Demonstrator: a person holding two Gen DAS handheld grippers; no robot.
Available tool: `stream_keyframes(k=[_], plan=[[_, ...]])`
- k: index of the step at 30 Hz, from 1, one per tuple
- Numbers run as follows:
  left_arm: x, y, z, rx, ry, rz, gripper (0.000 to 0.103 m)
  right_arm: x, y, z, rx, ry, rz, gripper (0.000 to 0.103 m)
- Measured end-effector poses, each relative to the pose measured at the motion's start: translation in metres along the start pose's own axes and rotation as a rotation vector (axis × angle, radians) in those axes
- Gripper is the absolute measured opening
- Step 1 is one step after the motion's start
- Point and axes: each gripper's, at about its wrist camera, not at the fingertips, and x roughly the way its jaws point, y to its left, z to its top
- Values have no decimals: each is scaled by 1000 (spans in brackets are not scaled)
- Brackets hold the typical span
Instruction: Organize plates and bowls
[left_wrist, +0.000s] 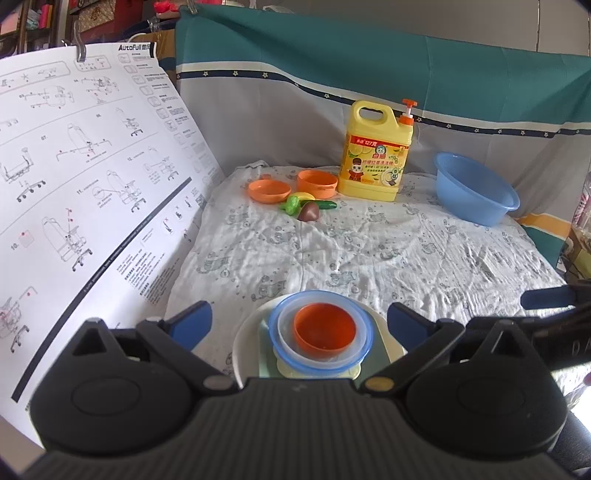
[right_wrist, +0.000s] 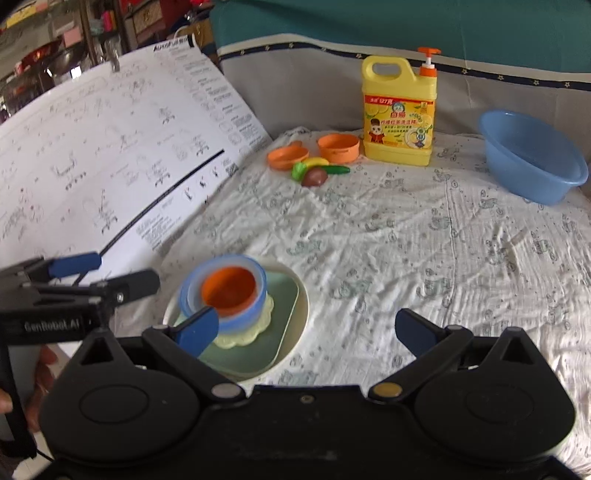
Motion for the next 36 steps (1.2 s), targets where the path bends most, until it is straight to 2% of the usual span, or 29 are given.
stream_keyframes(k=[7,15,26,36], plan=[[-3,-3,-12,12,13,28,103,-4,2,-10,-14,2,-6,103],[5,9,-34,-52,59,25,103,-4,3,-21,-64,10,-31,103],[13,-2,-46,19,80,9,103,7,7,-27,-109,42,-16,103],[24,5,-50,-11,119,12,103,13,4,-27,-107,62,-36,103]])
